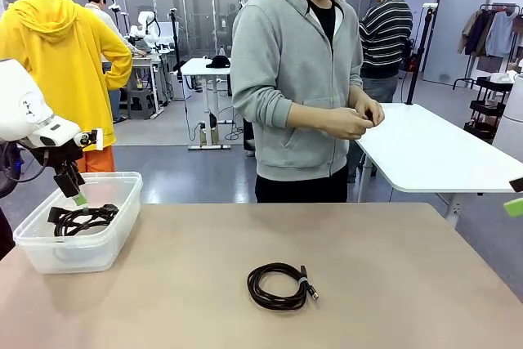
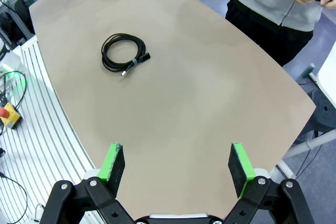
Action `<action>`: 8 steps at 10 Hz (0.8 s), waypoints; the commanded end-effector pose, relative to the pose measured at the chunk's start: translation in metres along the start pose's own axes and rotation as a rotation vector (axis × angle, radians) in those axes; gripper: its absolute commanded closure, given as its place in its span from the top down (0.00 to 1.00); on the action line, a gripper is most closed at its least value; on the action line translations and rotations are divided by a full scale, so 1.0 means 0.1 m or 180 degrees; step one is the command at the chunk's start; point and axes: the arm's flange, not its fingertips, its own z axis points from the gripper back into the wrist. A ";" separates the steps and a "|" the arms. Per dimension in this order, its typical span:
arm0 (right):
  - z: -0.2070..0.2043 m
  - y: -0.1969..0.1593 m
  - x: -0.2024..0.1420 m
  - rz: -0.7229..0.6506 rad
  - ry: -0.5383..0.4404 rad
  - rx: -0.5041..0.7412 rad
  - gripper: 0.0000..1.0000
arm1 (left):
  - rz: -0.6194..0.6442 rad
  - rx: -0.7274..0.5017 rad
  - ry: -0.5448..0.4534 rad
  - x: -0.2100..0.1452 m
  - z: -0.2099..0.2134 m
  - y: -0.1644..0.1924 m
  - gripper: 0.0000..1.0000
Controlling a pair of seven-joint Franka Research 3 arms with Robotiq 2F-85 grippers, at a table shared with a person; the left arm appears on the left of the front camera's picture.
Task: Organize and store the cables.
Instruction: Place the USB Extension Cable into the Organizing box.
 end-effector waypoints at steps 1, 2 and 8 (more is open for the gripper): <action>0.01 0.02 0.01 -0.0043 0.0052 0.0003 1.00 | -0.0005 0.0010 0.0022 -0.02 0.01 0.01 1.00; 0.01 0.02 0.01 -0.0043 0.0052 0.0003 1.00 | -0.0005 0.0010 0.0022 -0.02 0.01 0.01 1.00; 0.01 0.02 0.01 -0.0043 0.0052 0.0003 1.00 | 0.0343 0.0154 -0.0178 0.22 0.65 -0.55 1.00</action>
